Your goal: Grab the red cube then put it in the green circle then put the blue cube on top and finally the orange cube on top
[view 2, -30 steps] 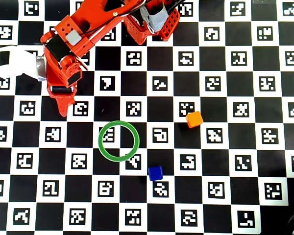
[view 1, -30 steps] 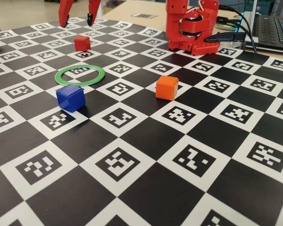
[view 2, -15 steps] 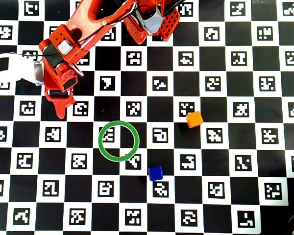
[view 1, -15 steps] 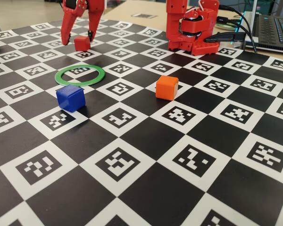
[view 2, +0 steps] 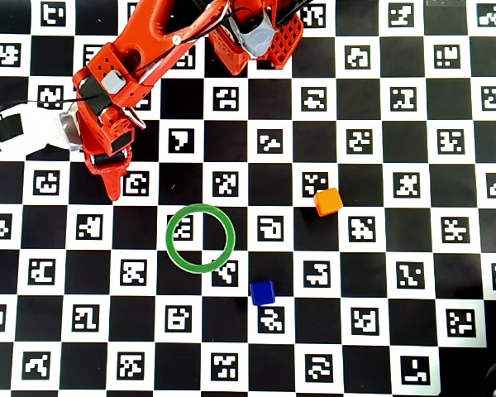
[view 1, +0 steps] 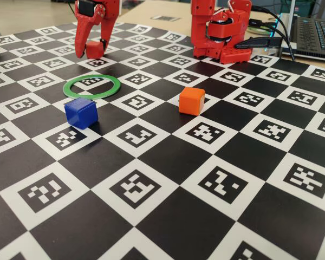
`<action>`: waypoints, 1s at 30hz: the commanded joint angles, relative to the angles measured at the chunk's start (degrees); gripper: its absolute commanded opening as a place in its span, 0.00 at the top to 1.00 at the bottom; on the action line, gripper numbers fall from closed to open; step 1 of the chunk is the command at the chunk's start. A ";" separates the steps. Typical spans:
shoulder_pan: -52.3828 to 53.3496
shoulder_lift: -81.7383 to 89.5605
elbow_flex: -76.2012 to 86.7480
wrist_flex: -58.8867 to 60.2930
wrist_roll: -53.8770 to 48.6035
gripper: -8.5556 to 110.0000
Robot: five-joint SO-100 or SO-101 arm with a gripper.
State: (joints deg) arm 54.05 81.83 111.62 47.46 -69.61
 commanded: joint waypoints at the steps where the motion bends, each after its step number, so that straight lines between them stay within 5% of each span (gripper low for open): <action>1: -1.14 2.46 -0.44 -1.49 -1.58 0.58; 14: -2.20 2.55 -0.26 -1.67 -4.83 0.59; 22: -2.29 2.81 -0.44 -1.41 -4.92 0.79; 30: -2.29 5.27 -9.05 11.34 -2.55 0.87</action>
State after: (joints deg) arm 52.29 81.91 110.04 53.09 -73.39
